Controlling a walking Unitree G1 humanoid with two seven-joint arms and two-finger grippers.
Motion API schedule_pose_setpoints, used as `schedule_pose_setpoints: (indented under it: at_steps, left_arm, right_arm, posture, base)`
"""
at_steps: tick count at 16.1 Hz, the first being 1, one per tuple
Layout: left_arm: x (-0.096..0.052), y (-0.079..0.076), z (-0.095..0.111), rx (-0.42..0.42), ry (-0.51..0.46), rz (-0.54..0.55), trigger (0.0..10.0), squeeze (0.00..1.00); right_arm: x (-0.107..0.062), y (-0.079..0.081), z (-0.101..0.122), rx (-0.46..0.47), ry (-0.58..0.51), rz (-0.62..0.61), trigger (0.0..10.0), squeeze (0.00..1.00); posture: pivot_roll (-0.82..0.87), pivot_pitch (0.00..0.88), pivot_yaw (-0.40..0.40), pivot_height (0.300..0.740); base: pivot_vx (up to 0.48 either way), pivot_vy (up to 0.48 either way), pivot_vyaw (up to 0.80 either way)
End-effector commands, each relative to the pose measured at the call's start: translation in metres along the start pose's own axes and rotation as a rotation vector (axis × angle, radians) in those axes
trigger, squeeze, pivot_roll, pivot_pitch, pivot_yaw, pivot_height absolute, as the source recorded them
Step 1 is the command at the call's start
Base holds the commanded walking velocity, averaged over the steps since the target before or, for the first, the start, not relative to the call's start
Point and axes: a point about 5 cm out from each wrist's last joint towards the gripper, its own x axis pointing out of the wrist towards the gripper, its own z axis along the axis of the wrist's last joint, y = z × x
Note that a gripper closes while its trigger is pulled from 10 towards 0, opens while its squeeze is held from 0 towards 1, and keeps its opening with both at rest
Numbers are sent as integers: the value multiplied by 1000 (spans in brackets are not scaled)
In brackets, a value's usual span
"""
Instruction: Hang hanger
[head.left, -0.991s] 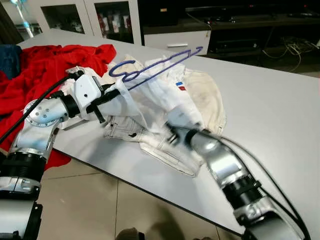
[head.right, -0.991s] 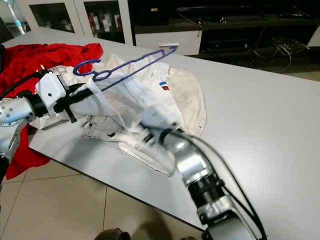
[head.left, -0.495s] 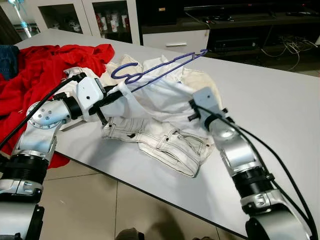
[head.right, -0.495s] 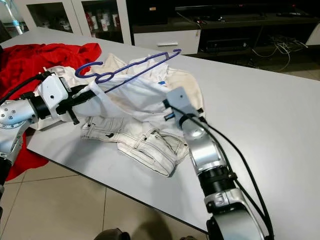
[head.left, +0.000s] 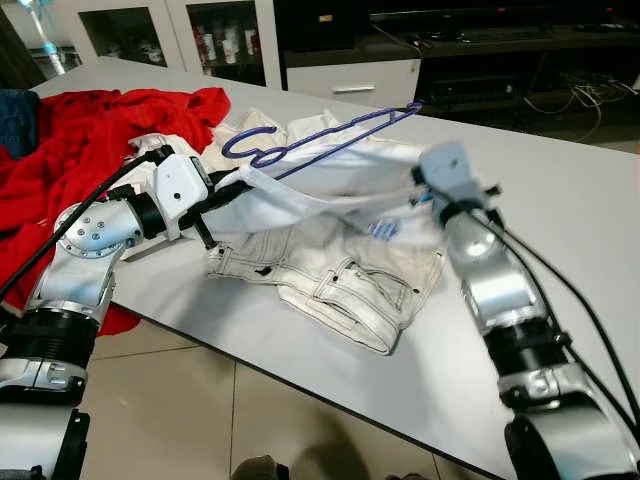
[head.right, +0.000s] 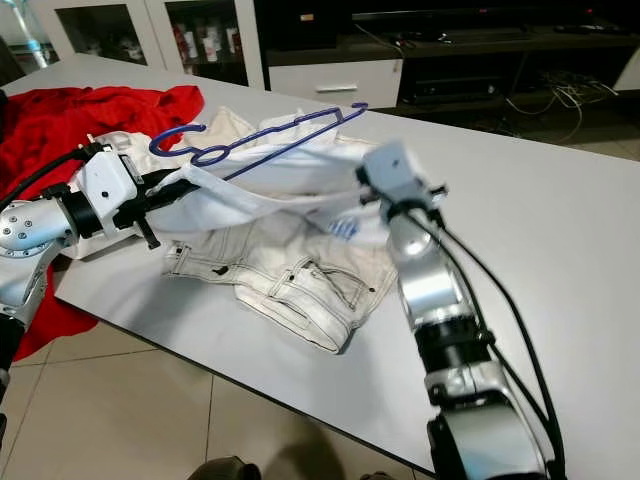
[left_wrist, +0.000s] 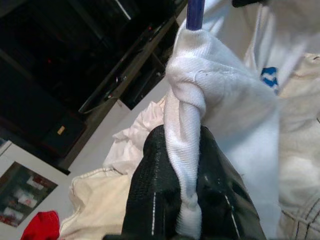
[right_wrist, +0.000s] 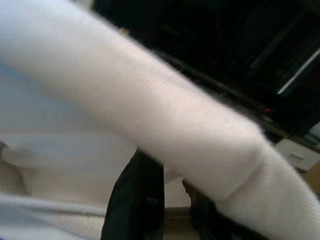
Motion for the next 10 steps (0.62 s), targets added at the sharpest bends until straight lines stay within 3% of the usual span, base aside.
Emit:
schedule_pose_setpoints:
  at_steps: [1, 3, 4, 5, 7, 10]
  left_arm:
    - [-2, 5, 5, 22, -26, 32, 10000, 0]
    - [-2, 5, 7, 26, -43, 35, 10000, 0]
    - [-4, 1, 8, 14, -66, 5, 10000, 0]
    - [-6, -4, 8, -1, -71, -44, 10000, 0]
    - [-11, -15, 9, -39, -77, -157, 10000, 0]
    - [-17, -19, 11, -24, -85, -205, 10000, 0]
  right_arm:
    - [3, -12, 3, 10, -15, -52, 10000, 173]
    - [4, -13, 1, 66, -1, -23, 10000, 141]
    - [5, -14, 0, 129, -4, 15, 10000, 67]
    - [6, -18, 1, 130, -12, 15, 10000, 0]
    - [8, -26, 1, 144, -12, -1, 10000, 0]
    - [11, -38, 2, 155, -15, -28, 10000, 0]
  posture:
    - [161, 6, 66, 740]
    - [161, 6, 65, 740]
    - [161, 6, 63, 740]
    - [161, 8, 61, 740]
    - [161, 9, 60, 740]
    - [164, 10, 55, 740]
  base:
    - [0, 0, 0]
    - [0, 0, 0]
    - [0, 0, 0]
    - [0, 0, 0]
    - [0, 0, 0]
    - [0, 0, 0]
